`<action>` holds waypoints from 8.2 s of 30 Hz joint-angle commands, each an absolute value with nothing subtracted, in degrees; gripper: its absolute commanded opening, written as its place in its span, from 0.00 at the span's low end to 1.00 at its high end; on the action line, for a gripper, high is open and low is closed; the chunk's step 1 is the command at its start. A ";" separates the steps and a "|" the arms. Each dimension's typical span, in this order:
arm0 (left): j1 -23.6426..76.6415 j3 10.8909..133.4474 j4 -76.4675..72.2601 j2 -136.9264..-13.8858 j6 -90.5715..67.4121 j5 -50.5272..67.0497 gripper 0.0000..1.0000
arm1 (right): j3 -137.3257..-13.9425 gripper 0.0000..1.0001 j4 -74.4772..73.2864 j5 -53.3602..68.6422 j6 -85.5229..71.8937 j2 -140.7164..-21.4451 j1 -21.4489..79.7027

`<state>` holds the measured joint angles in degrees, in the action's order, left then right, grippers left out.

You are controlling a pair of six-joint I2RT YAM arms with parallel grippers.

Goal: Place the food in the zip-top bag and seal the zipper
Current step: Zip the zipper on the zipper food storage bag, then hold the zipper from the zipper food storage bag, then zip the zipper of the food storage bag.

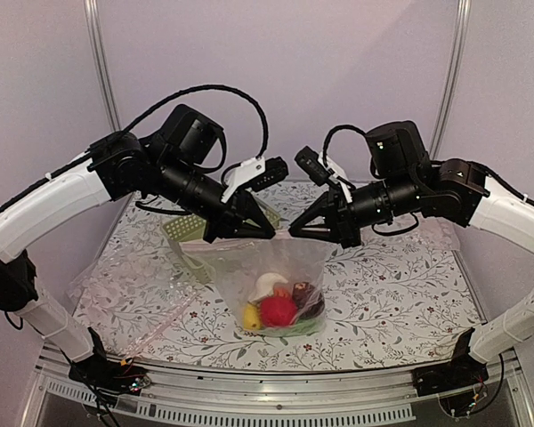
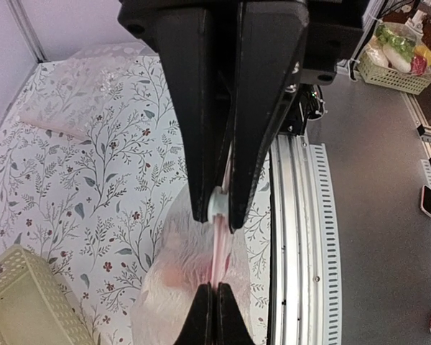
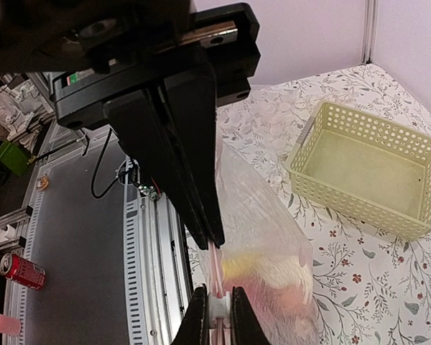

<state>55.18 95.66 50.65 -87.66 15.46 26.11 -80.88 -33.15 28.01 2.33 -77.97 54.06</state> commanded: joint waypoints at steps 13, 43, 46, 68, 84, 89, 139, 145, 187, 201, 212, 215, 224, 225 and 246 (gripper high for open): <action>53.36 94.04 56.40 -82.97 16.82 20.08 0.00 | -80.15 0.00 -41.51 24.83 2.83 -72.51 53.23; 51.64 94.48 56.86 -83.50 16.97 20.67 0.00 | -81.93 0.00 -51.49 26.48 5.79 -73.90 52.95; 51.51 94.48 56.93 -83.54 17.10 20.42 0.00 | -81.66 0.00 -51.46 26.46 5.72 -73.68 52.73; 50.64 94.22 56.79 -83.68 17.14 20.06 0.00 | -79.86 0.00 -51.50 26.29 4.92 -70.06 51.50; 52.30 95.27 56.51 -87.29 16.62 23.67 0.00 | -80.31 0.00 -47.69 30.27 3.94 -73.22 51.33; 52.82 95.45 56.33 -88.05 16.57 23.74 0.00 | -79.52 0.17 -43.99 30.51 2.77 -74.25 51.40; 52.82 86.90 44.41 -79.98 13.79 21.23 0.00 | -66.62 0.45 -20.23 16.74 -16.35 -71.22 54.35; 52.82 86.75 44.51 -79.78 13.84 21.26 0.00 | -66.79 0.43 -19.37 18.97 -14.56 -70.40 54.14; 52.82 102.74 47.90 -96.12 11.08 37.92 0.36 | -69.08 0.00 -19.33 24.97 -8.53 -72.94 54.10; 52.73 101.45 48.35 -95.74 11.97 37.41 0.00 | -68.12 0.00 -20.08 19.54 -9.00 -71.68 54.12; 51.17 99.75 49.81 -92.95 13.02 34.80 0.00 | -66.84 0.00 -22.51 16.53 -8.70 -68.44 54.11; 50.64 99.06 50.56 -91.81 13.41 33.45 0.00 | -66.68 0.00 -23.31 15.53 -8.42 -67.51 54.09; 49.08 94.81 51.32 -87.80 13.62 31.20 0.00 | -65.84 0.00 -24.27 13.06 -7.88 -65.27 53.98; 48.93 94.38 51.33 -87.36 13.62 30.80 0.00 | -65.84 0.00 -24.37 12.89 -7.90 -65.23 53.94; 47.64 87.90 52.15 -82.55 13.38 24.92 0.00 | -64.66 0.00 -23.35 -5.53 -8.90 -63.40 53.52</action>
<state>52.03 89.93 37.71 -86.87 13.08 29.47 -65.95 -17.96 7.84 -8.03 -68.73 56.62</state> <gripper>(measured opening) 0.052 0.005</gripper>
